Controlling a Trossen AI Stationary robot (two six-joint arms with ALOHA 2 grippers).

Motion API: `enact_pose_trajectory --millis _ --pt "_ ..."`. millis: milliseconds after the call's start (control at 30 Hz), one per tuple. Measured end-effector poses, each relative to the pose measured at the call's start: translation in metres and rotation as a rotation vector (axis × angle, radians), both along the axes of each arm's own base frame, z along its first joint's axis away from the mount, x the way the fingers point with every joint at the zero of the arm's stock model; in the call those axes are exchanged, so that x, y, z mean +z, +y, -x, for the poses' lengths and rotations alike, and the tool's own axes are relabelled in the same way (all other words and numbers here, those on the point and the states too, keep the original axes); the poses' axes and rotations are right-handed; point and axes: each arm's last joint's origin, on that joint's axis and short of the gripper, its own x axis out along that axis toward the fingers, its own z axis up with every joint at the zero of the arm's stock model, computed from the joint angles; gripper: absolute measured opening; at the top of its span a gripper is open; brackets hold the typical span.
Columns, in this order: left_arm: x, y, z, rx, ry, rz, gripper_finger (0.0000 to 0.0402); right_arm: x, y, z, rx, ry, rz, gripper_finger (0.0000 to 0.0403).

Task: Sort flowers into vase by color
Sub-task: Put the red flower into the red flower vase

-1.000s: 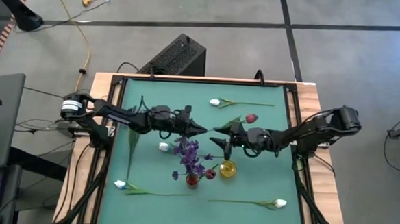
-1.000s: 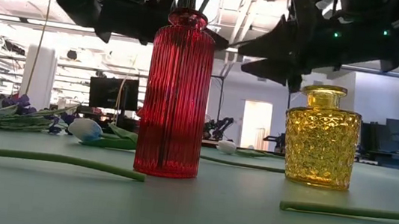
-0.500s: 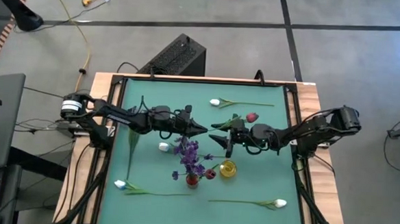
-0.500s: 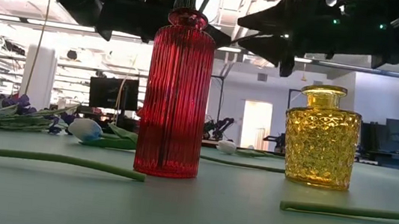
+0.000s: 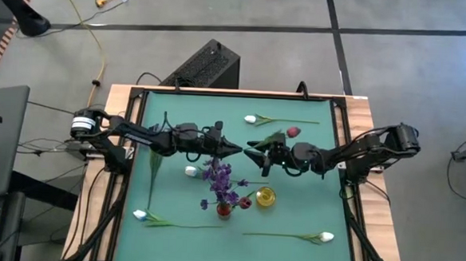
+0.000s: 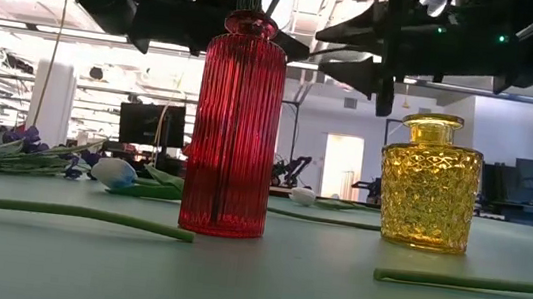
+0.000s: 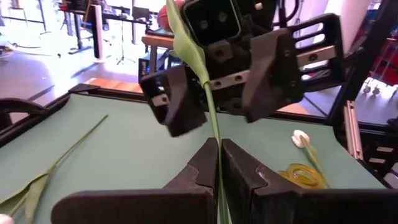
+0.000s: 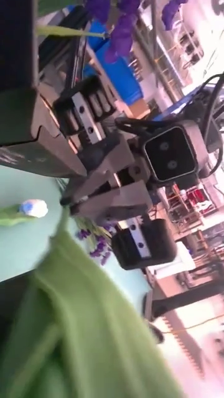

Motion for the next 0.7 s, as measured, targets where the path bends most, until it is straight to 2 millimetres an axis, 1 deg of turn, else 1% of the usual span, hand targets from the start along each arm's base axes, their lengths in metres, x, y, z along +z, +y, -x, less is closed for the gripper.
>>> enact_pose_trajectory --millis 100,233,500,600,700 --pt "0.0000 0.0001 0.0000 0.004 0.000 0.000 0.0000 -0.0019 0.0000 0.0000 0.000 0.014 -0.021 0.0255" --pt "-0.0001 0.0001 0.0000 0.004 0.001 0.001 0.0000 -0.0025 -0.0026 0.0001 -0.031 0.028 0.006 0.0255" --pt "-0.0001 0.0005 0.0000 0.016 0.001 0.004 0.0000 -0.0006 -0.0028 0.0002 -0.035 0.016 0.030 0.0252" --pt "-0.0001 0.0005 0.0000 0.017 0.001 0.004 0.0000 0.0001 -0.0029 0.0002 -0.036 0.008 0.031 0.0234" --pt "-0.0001 0.0006 0.0000 0.019 0.001 0.004 0.0000 0.0000 -0.0028 0.0002 -0.036 0.010 0.033 0.0202"
